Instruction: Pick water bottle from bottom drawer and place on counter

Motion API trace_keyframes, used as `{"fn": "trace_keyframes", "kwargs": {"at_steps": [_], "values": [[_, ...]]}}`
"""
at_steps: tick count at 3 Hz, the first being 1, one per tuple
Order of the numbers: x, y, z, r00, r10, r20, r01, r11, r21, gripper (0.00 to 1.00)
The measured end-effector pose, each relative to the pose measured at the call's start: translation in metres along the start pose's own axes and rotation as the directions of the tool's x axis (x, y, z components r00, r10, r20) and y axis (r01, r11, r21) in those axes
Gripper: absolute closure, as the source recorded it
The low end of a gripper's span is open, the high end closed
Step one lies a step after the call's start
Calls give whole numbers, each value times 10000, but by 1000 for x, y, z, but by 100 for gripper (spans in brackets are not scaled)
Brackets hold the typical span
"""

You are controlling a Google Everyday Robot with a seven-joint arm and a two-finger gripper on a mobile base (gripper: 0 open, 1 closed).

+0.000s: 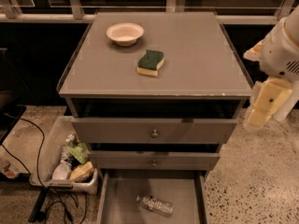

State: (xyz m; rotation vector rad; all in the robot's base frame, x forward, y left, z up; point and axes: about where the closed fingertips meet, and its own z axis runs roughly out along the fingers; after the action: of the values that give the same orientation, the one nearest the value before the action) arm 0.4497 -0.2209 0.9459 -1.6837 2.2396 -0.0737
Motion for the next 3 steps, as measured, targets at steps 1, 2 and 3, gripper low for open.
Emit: {"fn": "trace_keyframes", "kwargs": {"at_steps": [1,2,3], "values": [[11,2,57,9989,144,445,-138,9998,-140,0],[17,13,113,9949,4,1008,8,9999,-126,0],[22,31,157,9913,-106,1314,125,9998,-134,0]]}}
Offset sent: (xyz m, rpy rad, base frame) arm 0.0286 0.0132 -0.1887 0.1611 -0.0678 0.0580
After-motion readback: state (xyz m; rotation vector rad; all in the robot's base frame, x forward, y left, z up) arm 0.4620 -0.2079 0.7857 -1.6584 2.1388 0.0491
